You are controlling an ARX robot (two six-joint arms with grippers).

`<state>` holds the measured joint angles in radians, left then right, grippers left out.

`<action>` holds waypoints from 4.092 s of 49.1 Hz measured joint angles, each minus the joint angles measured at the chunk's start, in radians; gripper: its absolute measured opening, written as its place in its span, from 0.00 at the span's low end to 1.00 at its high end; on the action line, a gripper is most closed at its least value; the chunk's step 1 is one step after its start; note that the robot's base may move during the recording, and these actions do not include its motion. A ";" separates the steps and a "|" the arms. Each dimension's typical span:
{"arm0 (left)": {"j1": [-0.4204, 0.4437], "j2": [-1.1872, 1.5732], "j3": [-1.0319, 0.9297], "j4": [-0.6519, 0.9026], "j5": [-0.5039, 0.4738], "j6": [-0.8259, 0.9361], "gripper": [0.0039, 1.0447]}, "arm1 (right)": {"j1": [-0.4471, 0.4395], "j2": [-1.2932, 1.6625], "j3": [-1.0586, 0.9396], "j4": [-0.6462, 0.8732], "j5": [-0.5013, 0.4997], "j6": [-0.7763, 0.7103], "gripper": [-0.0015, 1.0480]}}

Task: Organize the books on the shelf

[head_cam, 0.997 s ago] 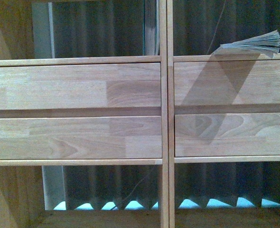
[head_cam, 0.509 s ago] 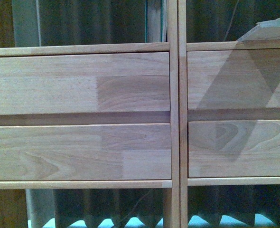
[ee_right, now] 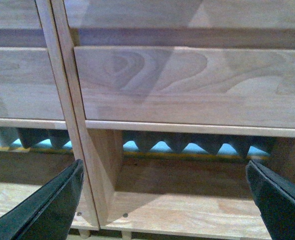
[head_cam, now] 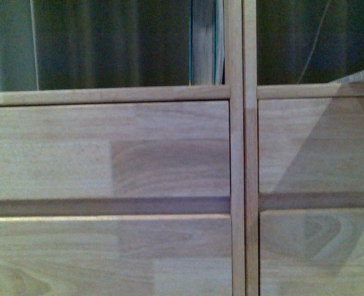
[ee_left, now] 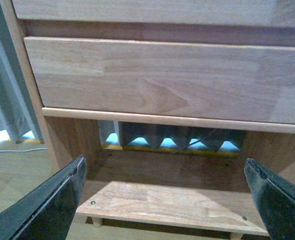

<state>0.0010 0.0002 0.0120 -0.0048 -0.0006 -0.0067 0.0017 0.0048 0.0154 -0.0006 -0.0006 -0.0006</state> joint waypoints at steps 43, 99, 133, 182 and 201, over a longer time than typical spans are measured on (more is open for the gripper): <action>0.000 0.000 0.000 0.000 0.000 0.003 0.93 | -0.012 0.797 0.335 0.463 -0.310 0.793 0.93; 0.000 0.000 0.000 0.000 0.000 0.003 0.93 | -0.200 1.307 0.658 0.728 -0.137 1.512 0.82; 0.000 0.000 0.000 0.000 0.000 0.003 0.93 | -0.181 1.228 0.557 0.817 -0.182 1.508 0.07; 0.290 1.329 0.750 0.541 0.687 -0.245 0.93 | -0.317 0.883 0.608 1.098 -0.578 1.384 0.07; 0.098 1.494 1.014 0.705 0.943 -0.963 0.93 | 0.098 0.987 0.608 0.956 -0.491 0.885 0.07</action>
<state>0.0986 1.4944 1.0256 0.6998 0.9428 -0.9695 0.0994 0.9916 0.6235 0.9550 -0.4915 0.8841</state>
